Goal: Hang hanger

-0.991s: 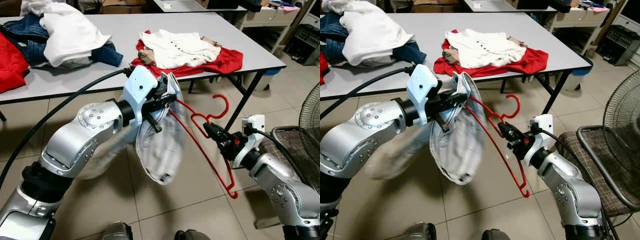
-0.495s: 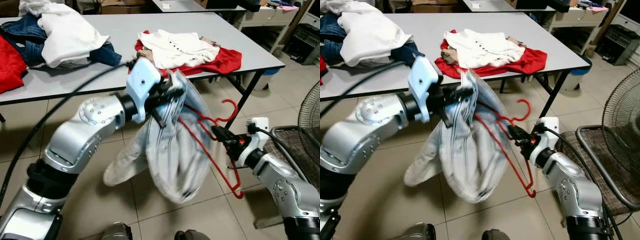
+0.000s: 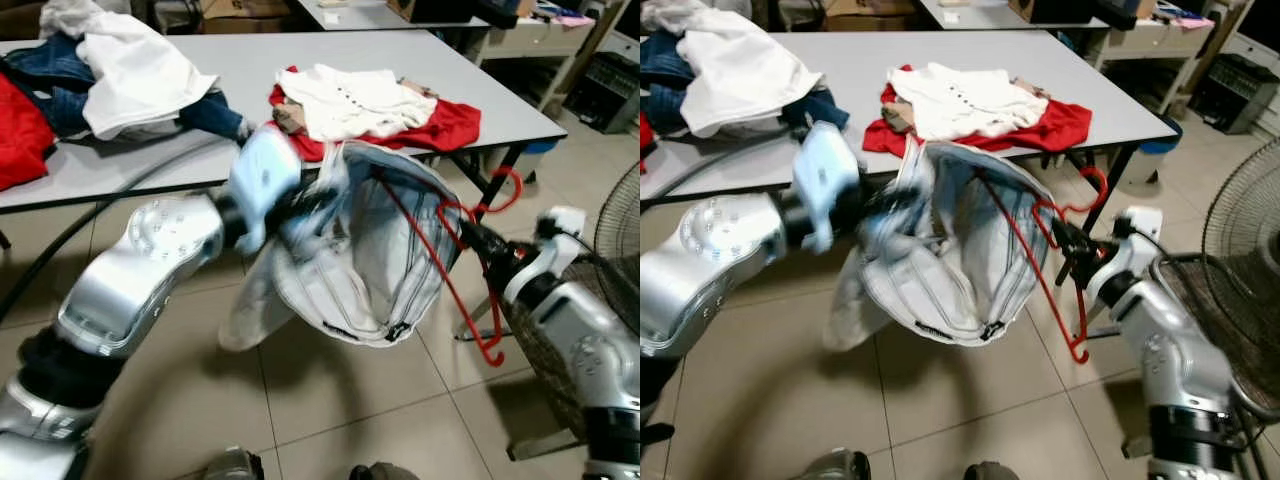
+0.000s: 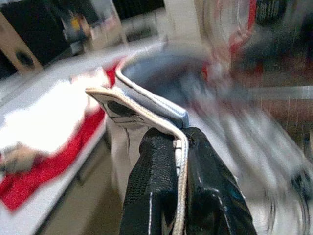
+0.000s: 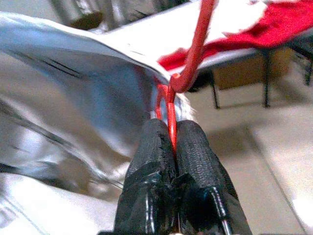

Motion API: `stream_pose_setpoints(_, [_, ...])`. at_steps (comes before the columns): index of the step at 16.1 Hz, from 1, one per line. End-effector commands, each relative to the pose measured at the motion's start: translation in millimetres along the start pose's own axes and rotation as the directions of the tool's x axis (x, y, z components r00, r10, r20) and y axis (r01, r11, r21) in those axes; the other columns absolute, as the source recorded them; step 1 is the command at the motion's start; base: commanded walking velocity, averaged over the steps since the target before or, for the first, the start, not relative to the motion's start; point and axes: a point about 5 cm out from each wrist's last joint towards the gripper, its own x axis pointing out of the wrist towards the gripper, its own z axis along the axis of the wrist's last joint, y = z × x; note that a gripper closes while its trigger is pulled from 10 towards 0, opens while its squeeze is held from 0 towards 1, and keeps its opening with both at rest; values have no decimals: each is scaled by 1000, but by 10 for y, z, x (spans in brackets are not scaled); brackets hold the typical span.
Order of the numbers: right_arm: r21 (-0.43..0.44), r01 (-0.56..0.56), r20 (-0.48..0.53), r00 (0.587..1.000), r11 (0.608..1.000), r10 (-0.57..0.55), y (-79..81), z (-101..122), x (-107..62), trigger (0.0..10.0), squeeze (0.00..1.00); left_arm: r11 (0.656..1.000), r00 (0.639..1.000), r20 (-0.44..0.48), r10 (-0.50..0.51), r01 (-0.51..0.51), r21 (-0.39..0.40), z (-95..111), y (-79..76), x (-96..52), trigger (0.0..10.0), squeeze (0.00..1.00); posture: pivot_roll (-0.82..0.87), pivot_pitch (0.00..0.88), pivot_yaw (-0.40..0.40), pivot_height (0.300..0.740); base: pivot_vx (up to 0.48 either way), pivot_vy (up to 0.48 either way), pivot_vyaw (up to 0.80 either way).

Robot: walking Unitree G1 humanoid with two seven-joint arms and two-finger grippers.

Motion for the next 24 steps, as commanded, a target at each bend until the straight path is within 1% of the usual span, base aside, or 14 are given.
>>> stream_pose_setpoints(1, [-61, -107, 60, 992, 992, 111, 157, 264, -30, 10000, 0, 999, 996, -78, -35, 36, 19, -217, -135, 68, 0, 0, -91, 26, -59, 740, 0, 0, 0])
stream_pose_setpoints(5, [-61, -107, 60, 992, 992, 111, 157, 264, -30, 10000, 0, 999, 996, -78, -35, 36, 19, -217, -135, 68, 0, 0, -91, 26, -59, 740, 0, 0, 0])
stream_pose_setpoints(6, [-163, -230, 31, 971, 960, 238, 319, 409, -114, 10000, 0, 1000, 982, -188, -26, 26, -2, -612, -316, 166, 0, 0, -114, 42, -42, 740, 0, 0, 0])
stream_pose_setpoints(8, [-265, -348, -18, 934, 899, 356, 480, 545, -224, 10000, 0, 1000, 957, -289, -24, 19, -21, -999, -552, 223, 0, 0, -120, 44, -38, 740, 0, 0, 0])
stream_pose_setpoints(11, [-293, -331, 61, 930, 897, 363, 535, 690, -192, 10000, 0, 998, 968, -243, -58, 47, -52, -1022, -726, 288, 0, 0, -125, 45, -36, 740, 0, 0, 0])
stream_pose_setpoints(12, [-289, -334, 52, 930, 897, 363, 561, 677, -178, 10000, 0, 999, 976, -217, -36, 28, -38, -1002, -744, 321, 0, 0, -129, 44, -37, 740, 0, 0, 0])
stream_pose_setpoints(13, [-287, -338, 29, 932, 896, 360, 567, 638, -183, 10000, 0, 998, 983, -181, -12, 1, -61, -962, -723, 343, 0, 0, -127, 45, -41, 740, 0, 0, 0])
stream_pose_setpoints(14, [-272, -332, 8, 938, 903, 348, 548, 576, -194, 10000, 0, 996, 989, -141, 37, -48, -79, -905, -644, 349, 0, 0, -127, 45, -41, 740, 0, 0, 0])
stream_pose_setpoints(15, [-258, -315, 5, 945, 913, 327, 521, 531, -192, 10000, 0, 996, 991, -122, 59, -67, -63, -880, -585, 334, 0, 0, -127, 45, -41, 740, 0, 0, 0])
stream_pose_setpoints(16, [-232, -280, 30, 955, 932, 294, 487, 505, -172, 10000, 0, 997, 994, -102, 38, -44, -61, -871, -573, 313, 0, 0, -127, 45, -41, 740, 0, 0, 0])
stream_pose_setpoints(18, [-192, -279, 102, 948, 941, 302, 495, 482, -113, 10000, 0, 996, 998, -65, -10, 5, -87, -850, -671, 332, 0, 0, -118, 46, -26, 740, 0, 0, 0])
stream_pose_setpoints(20, [-175, -297, 132, 938, 939, 321, 496, 447, -64, 10000, 0, 994, 999, -48, -11, 6, -108, -830, -740, 386, 0, 0, -118, 46, -24, 740, 0, 0, 0])
stream_pose_setpoints(23, [-249, -316, 138, 924, 916, 357, 554, 391, 23, 10000, 0, 996, 998, -55, -37, 33, -85, -854, -837, 445, 0, 0, -116, 42, -19, 740, 0, 0, 0])
stream_pose_setpoints(24, [-217, -336, 131, 920, 917, 368, 561, 371, 40, 10000, 0, 996, 998, -61, -33, 27, -86, -871, -843, 449, 0, 0, -116, 42, -19, 740, 0, 0, 0])
